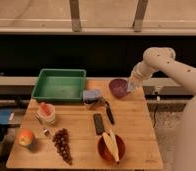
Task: Wipe purple bowl with towel
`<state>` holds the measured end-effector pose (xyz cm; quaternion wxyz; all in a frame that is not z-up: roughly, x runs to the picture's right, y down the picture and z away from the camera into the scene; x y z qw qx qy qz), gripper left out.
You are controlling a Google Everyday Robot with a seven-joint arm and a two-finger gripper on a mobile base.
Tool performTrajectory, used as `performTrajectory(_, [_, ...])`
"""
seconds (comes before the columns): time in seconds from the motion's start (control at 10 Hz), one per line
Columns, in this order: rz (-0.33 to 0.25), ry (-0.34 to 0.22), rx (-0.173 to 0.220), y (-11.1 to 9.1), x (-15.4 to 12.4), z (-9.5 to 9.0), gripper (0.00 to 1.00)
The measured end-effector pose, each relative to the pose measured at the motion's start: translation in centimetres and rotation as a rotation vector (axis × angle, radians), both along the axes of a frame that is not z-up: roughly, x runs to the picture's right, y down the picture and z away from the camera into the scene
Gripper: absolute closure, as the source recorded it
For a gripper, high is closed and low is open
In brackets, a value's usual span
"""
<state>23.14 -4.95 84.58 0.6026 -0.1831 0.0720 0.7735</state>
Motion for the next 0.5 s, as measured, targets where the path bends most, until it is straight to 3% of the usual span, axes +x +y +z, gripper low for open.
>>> performTrajectory(0.5, [-0.058,-0.041,-0.063,-0.4,-3.2,4.3,1.0])
